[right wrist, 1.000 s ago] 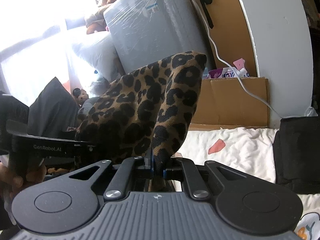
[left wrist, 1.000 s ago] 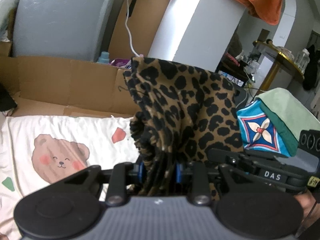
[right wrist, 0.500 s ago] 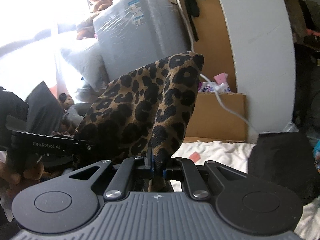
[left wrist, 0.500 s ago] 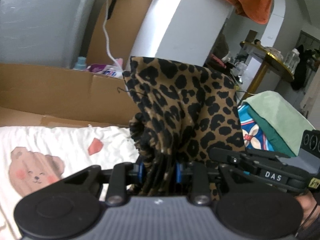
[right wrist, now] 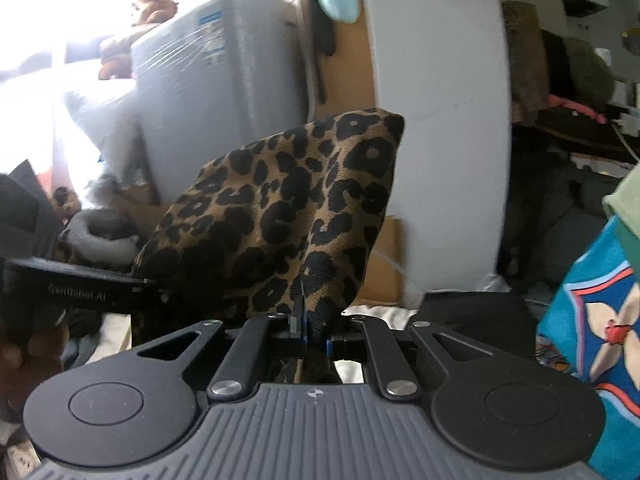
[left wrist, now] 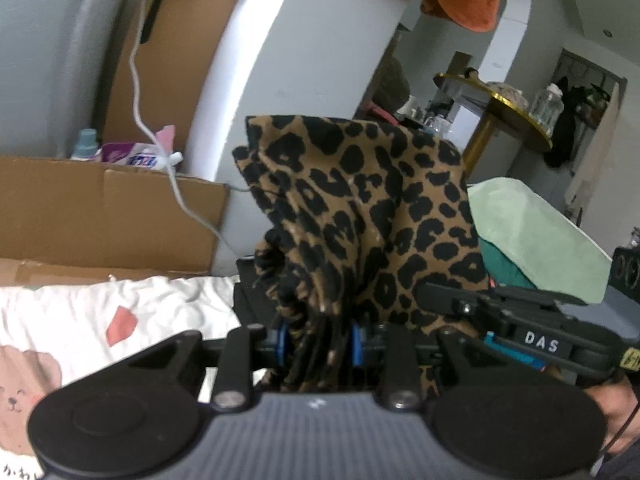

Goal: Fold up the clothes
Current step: 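Carry the pinched leopard garment with both tools toward the blue cloth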

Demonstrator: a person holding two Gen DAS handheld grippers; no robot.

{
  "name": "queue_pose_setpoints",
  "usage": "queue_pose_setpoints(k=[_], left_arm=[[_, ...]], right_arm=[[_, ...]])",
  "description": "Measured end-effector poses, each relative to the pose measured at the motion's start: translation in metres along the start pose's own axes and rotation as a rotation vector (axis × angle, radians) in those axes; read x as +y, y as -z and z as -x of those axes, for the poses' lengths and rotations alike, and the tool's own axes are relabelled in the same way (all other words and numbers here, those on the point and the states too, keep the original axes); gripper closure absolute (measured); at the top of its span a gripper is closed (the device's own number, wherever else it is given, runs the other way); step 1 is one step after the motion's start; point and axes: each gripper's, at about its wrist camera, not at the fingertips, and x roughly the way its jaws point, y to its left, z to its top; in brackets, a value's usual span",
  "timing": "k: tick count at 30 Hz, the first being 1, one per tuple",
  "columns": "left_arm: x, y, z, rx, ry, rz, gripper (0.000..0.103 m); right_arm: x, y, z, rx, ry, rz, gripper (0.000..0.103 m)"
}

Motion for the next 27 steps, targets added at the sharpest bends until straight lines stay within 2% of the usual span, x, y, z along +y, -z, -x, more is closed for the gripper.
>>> queue_pose_setpoints(k=[9, 19, 27], left_arm=[[-0.01, -0.007, -0.056, 0.033, 0.055, 0.035, 0.072], [-0.005, 0.0, -0.133, 0.096, 0.172, 0.16, 0.073], [0.003, 0.003, -0.185, 0.14, 0.165, 0.208, 0.073]], right_arm=[[-0.043, -0.007, -0.014, -0.011, 0.075, 0.001, 0.096], [-0.096, -0.007, -0.034, -0.012, 0.209, 0.007, 0.096], [-0.131, -0.002, -0.066, 0.031, 0.26, -0.005, 0.096]])
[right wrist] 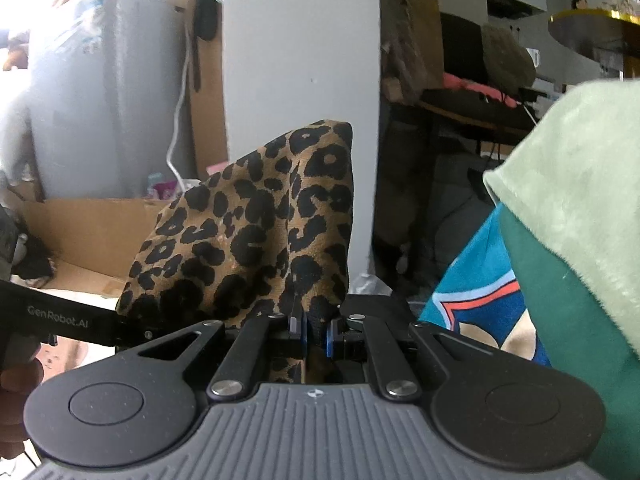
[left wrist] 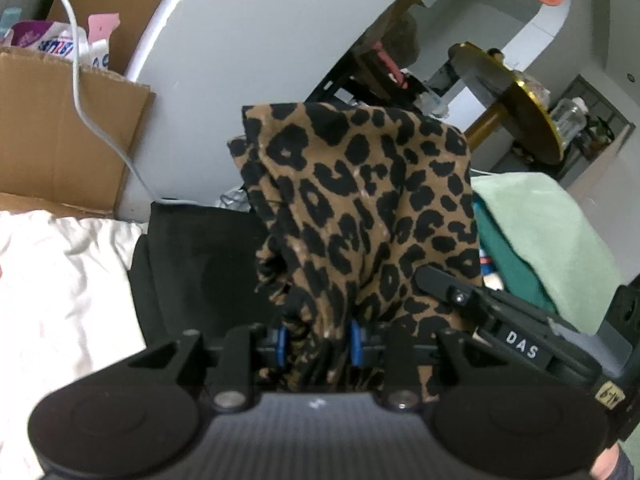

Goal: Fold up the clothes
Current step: 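Carry the pinched leopard garment with both tools toward the blue cloth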

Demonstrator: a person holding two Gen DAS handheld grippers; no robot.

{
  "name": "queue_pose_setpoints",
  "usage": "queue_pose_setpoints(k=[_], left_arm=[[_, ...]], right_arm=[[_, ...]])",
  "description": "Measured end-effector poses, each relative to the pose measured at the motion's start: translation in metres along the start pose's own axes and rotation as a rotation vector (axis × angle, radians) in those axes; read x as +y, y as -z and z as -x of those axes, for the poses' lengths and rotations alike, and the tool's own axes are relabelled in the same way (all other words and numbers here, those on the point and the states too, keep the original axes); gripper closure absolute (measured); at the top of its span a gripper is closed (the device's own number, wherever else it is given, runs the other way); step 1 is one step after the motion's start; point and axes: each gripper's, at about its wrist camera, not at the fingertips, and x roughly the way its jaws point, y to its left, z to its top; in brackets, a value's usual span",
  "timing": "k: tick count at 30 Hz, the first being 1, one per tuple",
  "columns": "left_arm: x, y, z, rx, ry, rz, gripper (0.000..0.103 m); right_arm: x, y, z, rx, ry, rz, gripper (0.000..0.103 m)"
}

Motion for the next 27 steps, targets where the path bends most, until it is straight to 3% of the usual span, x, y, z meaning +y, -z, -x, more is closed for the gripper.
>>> queue_pose_setpoints(k=[16, 20, 27], left_arm=[[0.047, -0.024, -0.084, 0.063, -0.168, 0.049, 0.072], [0.056, -0.032, -0.095, 0.053, -0.237, 0.03, 0.077], [0.082, -0.041, -0.098, 0.061, -0.334, 0.07, 0.078]], right_arm=[[-0.038, 0.011, -0.119, 0.096, 0.019, -0.021, 0.096], [-0.039, 0.01, -0.153, 0.128, 0.042, 0.02, 0.096], [-0.044, 0.005, -0.201, 0.181, 0.078, 0.04, 0.097]])
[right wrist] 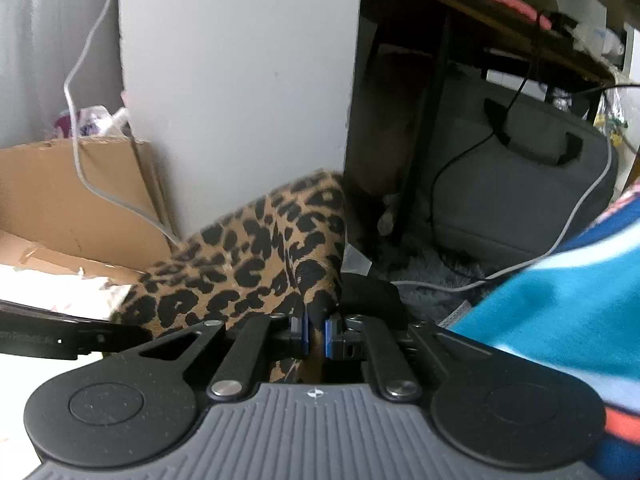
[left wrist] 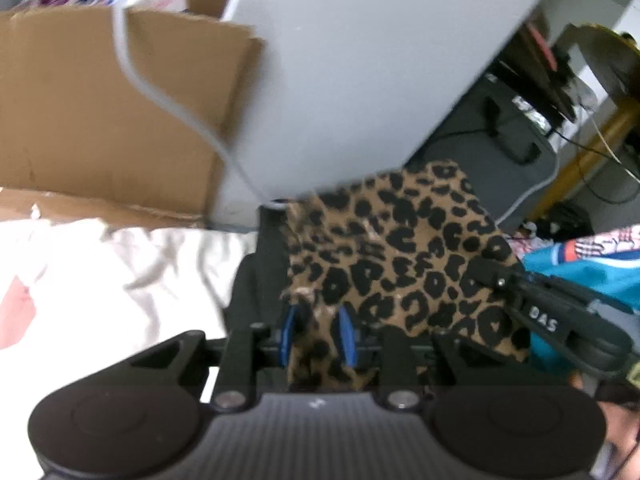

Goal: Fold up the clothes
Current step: 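Carry the pinched leopard garment with both tools toward the blue cloth, then lower the leopard garment bundle onto the bed with both tools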

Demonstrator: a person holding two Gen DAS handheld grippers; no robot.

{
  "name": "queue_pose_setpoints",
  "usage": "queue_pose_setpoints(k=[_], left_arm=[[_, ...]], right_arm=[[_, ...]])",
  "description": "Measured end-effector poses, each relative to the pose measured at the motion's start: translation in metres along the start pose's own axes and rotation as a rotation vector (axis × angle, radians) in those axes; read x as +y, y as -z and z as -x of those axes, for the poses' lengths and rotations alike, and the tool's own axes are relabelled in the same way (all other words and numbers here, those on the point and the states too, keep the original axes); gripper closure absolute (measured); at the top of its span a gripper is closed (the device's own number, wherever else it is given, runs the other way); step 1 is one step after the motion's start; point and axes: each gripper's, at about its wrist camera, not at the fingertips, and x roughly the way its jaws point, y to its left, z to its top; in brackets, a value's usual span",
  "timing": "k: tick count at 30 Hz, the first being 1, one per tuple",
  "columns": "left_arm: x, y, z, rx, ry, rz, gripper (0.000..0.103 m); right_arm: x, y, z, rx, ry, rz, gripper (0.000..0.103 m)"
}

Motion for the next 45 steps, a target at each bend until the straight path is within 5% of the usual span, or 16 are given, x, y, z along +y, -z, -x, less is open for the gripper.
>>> queue_pose_setpoints(k=[7, 11, 19, 27, 35, 39, 45], left_arm=[[0.011, 0.012, 0.02, 0.011, -0.015, -0.029, 0.078], [0.004, 0.015, 0.028, 0.002, 0.002, -0.063, 0.078], [-0.019, 0.018, 0.03, -0.043, 0.029, -0.104, 0.084], [-0.043, 0.026, 0.01, -0.025, 0.059, -0.168, 0.087], [-0.042, 0.051, -0.03, 0.072, -0.101, -0.215, 0.083], [-0.032, 0.049, -0.025, 0.087, -0.101, -0.196, 0.078], [-0.037, 0.047, 0.0, 0.061, -0.108, -0.253, 0.083]], right_arm=[[0.001, 0.002, -0.034, 0.087, 0.095, 0.073, 0.095], [0.01, 0.002, -0.018, 0.064, 0.16, 0.156, 0.073], [0.021, 0.027, 0.041, -0.11, 0.071, 0.118, 0.071], [0.019, 0.073, 0.034, -0.089, 0.028, 0.007, 0.071], [0.018, 0.112, 0.022, -0.031, 0.005, -0.046, 0.071], [0.006, 0.124, 0.025, -0.014, 0.003, -0.061, 0.072], [-0.007, 0.146, 0.042, 0.003, 0.034, -0.1, 0.072]])
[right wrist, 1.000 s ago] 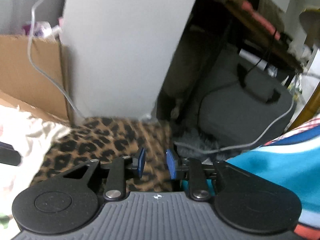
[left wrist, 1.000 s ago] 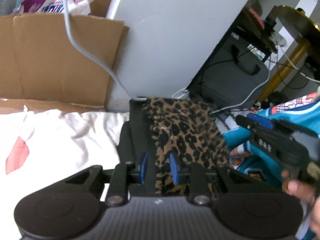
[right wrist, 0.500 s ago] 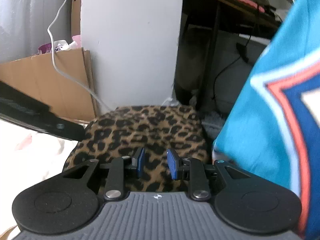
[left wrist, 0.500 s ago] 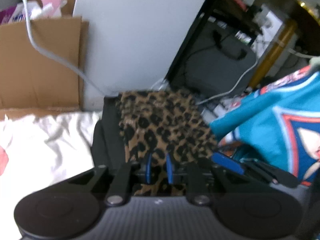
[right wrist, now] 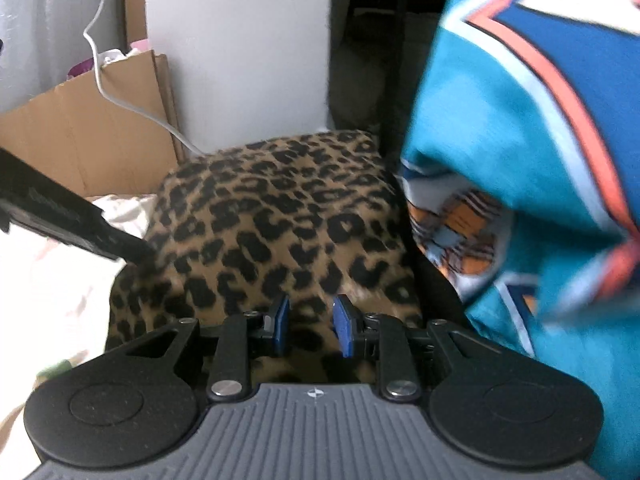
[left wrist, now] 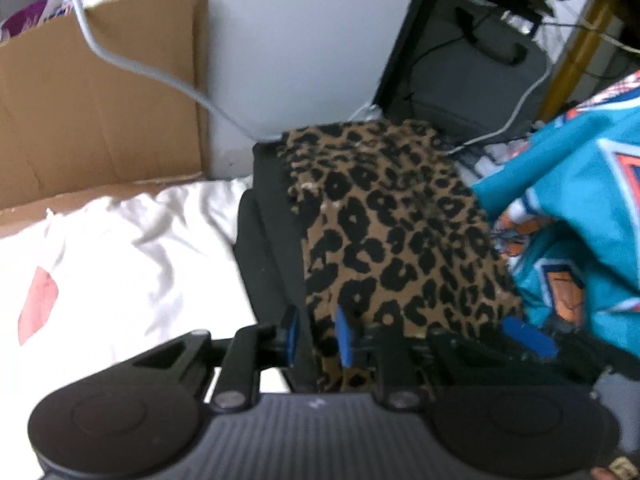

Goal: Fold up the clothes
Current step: 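Lower the leopard garment bundle onto the bed with both tools, then open both tools to release the leopard garment and lift away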

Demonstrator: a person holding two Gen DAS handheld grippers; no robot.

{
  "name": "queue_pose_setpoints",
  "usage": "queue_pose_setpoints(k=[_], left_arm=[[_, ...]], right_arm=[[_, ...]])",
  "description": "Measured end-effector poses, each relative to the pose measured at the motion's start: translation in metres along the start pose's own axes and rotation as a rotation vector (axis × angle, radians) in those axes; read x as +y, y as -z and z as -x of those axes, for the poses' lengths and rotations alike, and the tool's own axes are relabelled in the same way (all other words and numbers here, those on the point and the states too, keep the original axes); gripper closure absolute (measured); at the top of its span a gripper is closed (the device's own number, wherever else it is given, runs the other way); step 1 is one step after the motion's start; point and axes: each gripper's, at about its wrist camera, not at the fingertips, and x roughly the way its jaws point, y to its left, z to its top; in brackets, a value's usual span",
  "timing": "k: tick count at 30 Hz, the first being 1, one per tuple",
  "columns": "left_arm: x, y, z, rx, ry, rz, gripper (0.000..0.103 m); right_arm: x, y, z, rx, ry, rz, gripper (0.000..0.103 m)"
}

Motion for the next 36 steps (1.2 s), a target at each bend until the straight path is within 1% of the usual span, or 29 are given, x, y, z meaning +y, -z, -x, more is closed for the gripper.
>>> queue_pose_setpoints(k=[3, 5, 7, 10, 12, 14, 15, 17, 18, 22, 25, 29, 31, 32, 33, 34, 35, 36], left_arm=[[-0.002, -0.005, 0.019, -0.064, 0.044, 0.0, 0.086], [-0.007, -0.007, 0.025, -0.085, 0.077, -0.003, 0.09], [-0.015, -0.005, 0.025, -0.091, 0.083, -0.024, 0.091], [-0.024, 0.0, 0.015, -0.069, 0.083, -0.03, 0.091], [-0.026, 0.007, 0.006, -0.05, 0.074, -0.023, 0.09], [-0.027, 0.015, -0.006, -0.02, 0.045, -0.021, 0.091], [-0.027, 0.019, -0.011, -0.011, 0.023, -0.024, 0.091], [-0.028, 0.025, -0.018, -0.011, -0.044, -0.044, 0.092], [-0.026, 0.026, -0.02, -0.011, -0.053, -0.041, 0.091], [-0.018, 0.029, -0.02, 0.005, -0.075, -0.03, 0.09], [-0.012, 0.032, -0.017, 0.026, -0.097, -0.031, 0.092], [0.006, 0.039, -0.004, 0.055, -0.06, 0.038, 0.091], [0.008, 0.041, 0.005, 0.058, -0.047, 0.042, 0.084], [0.008, 0.042, 0.01, 0.057, -0.049, 0.04, 0.07], [0.009, 0.042, 0.016, 0.053, -0.051, 0.043, 0.052], [0.009, 0.041, 0.022, 0.043, -0.051, 0.049, 0.043], [0.009, 0.041, 0.029, 0.029, -0.055, 0.052, 0.032], [0.008, 0.041, 0.036, 0.014, -0.06, 0.049, 0.03]], right_arm=[[-0.007, 0.011, 0.011, 0.011, 0.022, -0.027, 0.072], [-0.009, 0.014, 0.022, -0.023, 0.022, -0.048, 0.072], [-0.011, 0.015, 0.035, -0.071, 0.017, -0.069, 0.072], [-0.009, 0.013, 0.043, -0.094, 0.012, -0.069, 0.072], [-0.007, 0.012, 0.039, -0.087, 0.005, -0.068, 0.072], [-0.008, 0.012, 0.033, -0.073, 0.005, -0.069, 0.072], [-0.009, 0.013, 0.03, -0.063, 0.005, -0.075, 0.072], [-0.011, 0.017, 0.023, -0.036, 0.014, -0.084, 0.072], [-0.013, 0.019, 0.019, -0.024, 0.02, -0.086, 0.072], [-0.019, 0.026, 0.012, 0.023, 0.045, -0.106, 0.072], [-0.022, 0.027, 0.016, 0.048, 0.054, -0.125, 0.072], [-0.02, 0.023, 0.029, 0.05, 0.039, -0.137, 0.072], [-0.016, 0.02, 0.036, 0.049, 0.032, -0.15, 0.072], [-0.013, 0.017, 0.04, 0.05, 0.028, -0.156, 0.071], [-0.01, 0.015, 0.044, 0.051, 0.022, -0.163, 0.07], [-0.007, 0.012, 0.046, 0.054, 0.018, -0.168, 0.063], [-0.004, 0.009, 0.049, 0.059, 0.016, -0.172, 0.052], [0.0, 0.005, 0.051, 0.063, 0.015, -0.175, 0.046]])
